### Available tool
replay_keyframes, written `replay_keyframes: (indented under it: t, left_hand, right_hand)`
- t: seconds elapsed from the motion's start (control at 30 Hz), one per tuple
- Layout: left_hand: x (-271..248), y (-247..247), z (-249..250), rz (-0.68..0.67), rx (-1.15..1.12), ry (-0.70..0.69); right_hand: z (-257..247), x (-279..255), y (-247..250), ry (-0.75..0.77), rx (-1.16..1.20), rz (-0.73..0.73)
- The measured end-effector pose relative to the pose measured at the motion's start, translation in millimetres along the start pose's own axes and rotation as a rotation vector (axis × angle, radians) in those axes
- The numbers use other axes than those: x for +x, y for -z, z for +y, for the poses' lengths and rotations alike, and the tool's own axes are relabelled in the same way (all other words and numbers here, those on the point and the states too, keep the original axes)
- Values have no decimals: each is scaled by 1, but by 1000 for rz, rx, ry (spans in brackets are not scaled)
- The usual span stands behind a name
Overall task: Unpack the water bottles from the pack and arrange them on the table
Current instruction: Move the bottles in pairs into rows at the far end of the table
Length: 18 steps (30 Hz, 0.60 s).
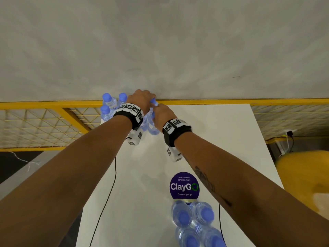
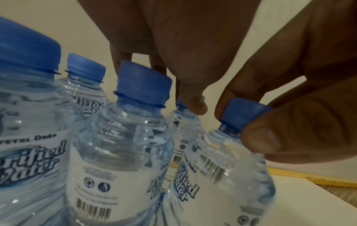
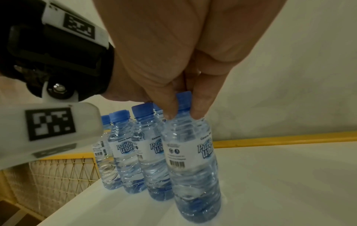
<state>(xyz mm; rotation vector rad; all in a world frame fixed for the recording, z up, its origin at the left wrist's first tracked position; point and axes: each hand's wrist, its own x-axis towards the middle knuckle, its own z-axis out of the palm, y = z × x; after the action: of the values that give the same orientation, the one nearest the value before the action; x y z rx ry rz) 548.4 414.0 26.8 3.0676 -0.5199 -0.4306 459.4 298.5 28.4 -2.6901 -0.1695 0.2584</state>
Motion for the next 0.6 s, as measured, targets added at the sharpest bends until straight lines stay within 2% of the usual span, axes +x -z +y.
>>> replay_keyframes:
  t: [0.17, 0.33, 0.4, 0.6]
  left_hand:
    - [-4, -1, -3, 42, 12, -6]
    - [-7, -3, 1, 59, 32, 4]
    - [-8, -3, 1, 49, 44, 14]
    - [-9, 4, 4, 11, 8, 36]
  right_hand:
    - [-2, 6, -1, -8, -10, 1]
    - [2, 5, 2, 89, -8, 50]
    - [5, 4, 3, 115, -10, 77]
    - [4, 11, 0, 117, -55, 38]
